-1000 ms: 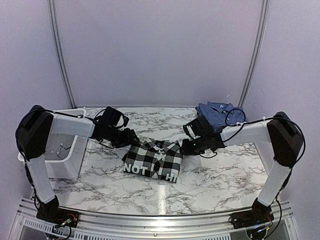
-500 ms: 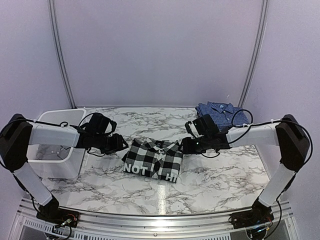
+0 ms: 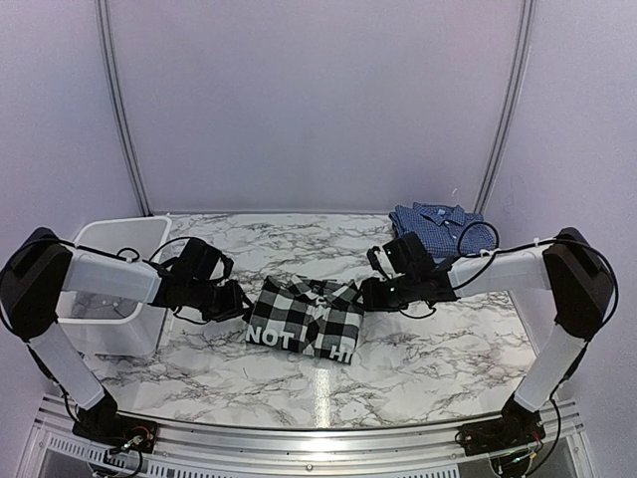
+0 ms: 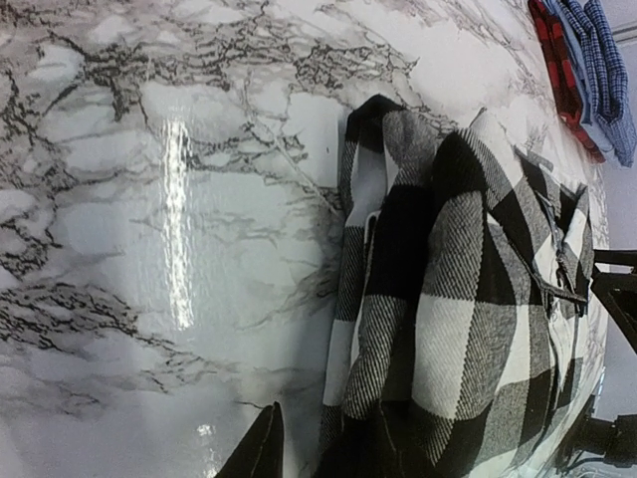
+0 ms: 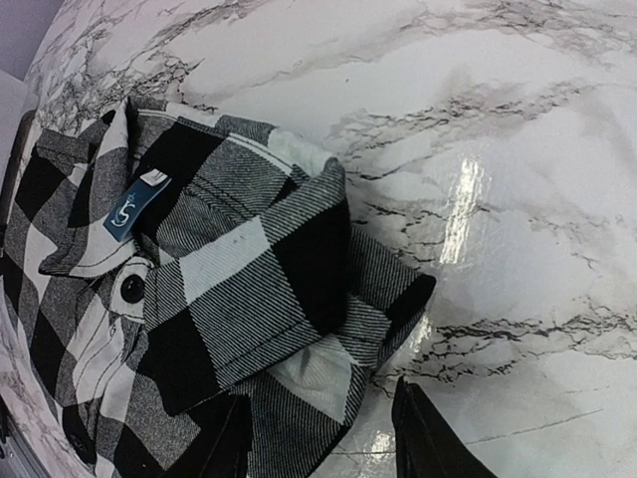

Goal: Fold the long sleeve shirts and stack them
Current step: Smooth out the square-folded shirt at the center of the board.

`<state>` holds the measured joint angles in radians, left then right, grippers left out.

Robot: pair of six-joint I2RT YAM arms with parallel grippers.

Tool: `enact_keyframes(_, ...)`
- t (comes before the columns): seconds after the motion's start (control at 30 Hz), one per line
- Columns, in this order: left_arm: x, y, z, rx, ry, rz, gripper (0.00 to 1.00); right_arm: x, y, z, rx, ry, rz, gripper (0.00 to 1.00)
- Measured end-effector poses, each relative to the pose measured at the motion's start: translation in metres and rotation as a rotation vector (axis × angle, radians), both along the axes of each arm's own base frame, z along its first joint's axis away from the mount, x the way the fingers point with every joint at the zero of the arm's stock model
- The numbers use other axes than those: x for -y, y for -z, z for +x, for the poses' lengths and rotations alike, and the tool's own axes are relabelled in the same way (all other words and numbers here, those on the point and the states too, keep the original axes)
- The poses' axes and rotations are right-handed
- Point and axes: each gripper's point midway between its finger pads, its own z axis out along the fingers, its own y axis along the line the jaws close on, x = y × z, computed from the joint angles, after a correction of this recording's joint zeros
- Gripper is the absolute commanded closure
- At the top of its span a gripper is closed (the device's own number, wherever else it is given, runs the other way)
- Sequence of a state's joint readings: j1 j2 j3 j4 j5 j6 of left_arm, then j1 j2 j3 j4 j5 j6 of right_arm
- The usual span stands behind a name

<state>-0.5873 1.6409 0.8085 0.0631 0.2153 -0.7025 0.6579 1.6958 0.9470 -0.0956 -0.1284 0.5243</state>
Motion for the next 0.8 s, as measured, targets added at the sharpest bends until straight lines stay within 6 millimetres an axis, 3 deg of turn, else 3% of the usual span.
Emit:
enact_keyframes(0.17,0.006,0.005,-0.011,-0.039,0.009,-0.023,1.00,0.000,0.003,-0.001,-0.003,0.000,0.000,0.56)
enact_keyframes(0.5,0.033,-0.019,-0.028,-0.080,0.055,-0.168,1.00,0.002,0.010,-0.003,-0.012,0.002,-0.005,0.57)
enact_keyframes(0.6,0.038,-0.007,-0.040,-0.120,0.076,-0.184,1.00,0.001,0.013,-0.002,-0.014,0.002,-0.006,0.57)
enact_keyframes(0.73,0.047,0.030,-0.066,-0.222,0.124,-0.142,1.00,0.001,0.016,-0.001,-0.018,0.003,-0.009,0.57)
enact_keyframes(0.8,0.053,0.032,-0.070,-0.227,0.142,-0.154,0.99,0.001,0.017,-0.002,-0.020,0.002,-0.012,0.56)
